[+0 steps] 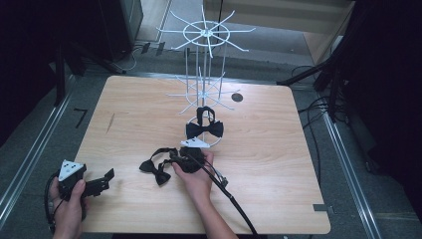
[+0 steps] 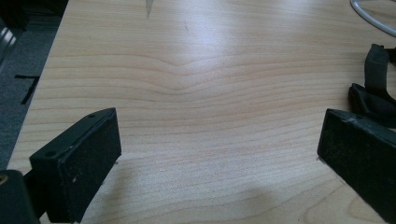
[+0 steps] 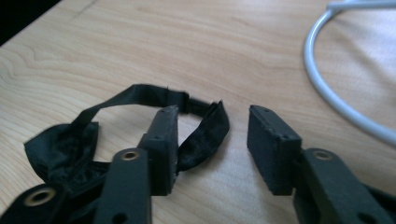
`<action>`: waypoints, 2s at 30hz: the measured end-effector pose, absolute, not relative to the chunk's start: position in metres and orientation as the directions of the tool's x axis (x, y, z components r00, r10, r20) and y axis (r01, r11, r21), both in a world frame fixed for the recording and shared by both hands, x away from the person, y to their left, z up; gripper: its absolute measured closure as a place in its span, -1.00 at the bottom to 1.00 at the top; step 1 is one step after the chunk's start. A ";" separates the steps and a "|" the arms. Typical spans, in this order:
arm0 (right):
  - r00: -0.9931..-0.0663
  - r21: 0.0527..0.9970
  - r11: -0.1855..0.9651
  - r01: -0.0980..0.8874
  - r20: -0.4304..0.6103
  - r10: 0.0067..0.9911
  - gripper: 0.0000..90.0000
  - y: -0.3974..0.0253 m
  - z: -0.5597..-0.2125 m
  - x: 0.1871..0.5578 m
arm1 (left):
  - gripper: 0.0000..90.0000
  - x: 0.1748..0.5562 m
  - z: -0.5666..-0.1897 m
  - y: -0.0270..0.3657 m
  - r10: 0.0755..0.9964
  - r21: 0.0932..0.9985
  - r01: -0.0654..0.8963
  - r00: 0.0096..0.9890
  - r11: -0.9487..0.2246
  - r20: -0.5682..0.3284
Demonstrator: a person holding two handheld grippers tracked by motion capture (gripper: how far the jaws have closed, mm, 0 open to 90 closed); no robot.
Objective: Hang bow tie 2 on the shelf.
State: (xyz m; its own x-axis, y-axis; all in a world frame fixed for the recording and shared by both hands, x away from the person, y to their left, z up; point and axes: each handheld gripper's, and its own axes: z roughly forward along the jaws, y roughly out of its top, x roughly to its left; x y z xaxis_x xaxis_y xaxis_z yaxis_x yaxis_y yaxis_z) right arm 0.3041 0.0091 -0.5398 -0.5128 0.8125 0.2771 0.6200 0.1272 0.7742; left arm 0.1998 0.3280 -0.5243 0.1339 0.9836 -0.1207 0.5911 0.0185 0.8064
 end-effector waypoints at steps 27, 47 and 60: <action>-0.605 0.881 0.125 0.456 0.204 0.769 1.00 -0.002 -0.512 0.279 | -1.00 0.200 -0.524 0.328 0.984 0.808 0.590 0.135 0.011 -0.113; -0.640 0.937 0.083 0.340 0.165 0.751 1.00 -0.001 -0.468 0.269 | -1.00 0.200 -0.524 0.327 0.984 0.805 0.593 0.136 0.010 -0.112; -0.635 0.951 0.040 0.306 0.172 0.753 1.00 -0.005 -0.444 0.271 | -1.00 0.200 -0.524 0.327 0.985 0.804 0.595 0.136 0.007 -0.109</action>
State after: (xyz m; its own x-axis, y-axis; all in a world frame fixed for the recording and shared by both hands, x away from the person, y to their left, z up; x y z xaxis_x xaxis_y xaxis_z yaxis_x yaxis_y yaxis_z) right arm 0.2711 -0.0050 -0.4439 -0.6347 0.7533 0.1722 0.3057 0.0401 0.9513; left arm 0.2000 0.3270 -0.5242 0.1360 0.9847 -0.1090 0.5947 0.0068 0.8039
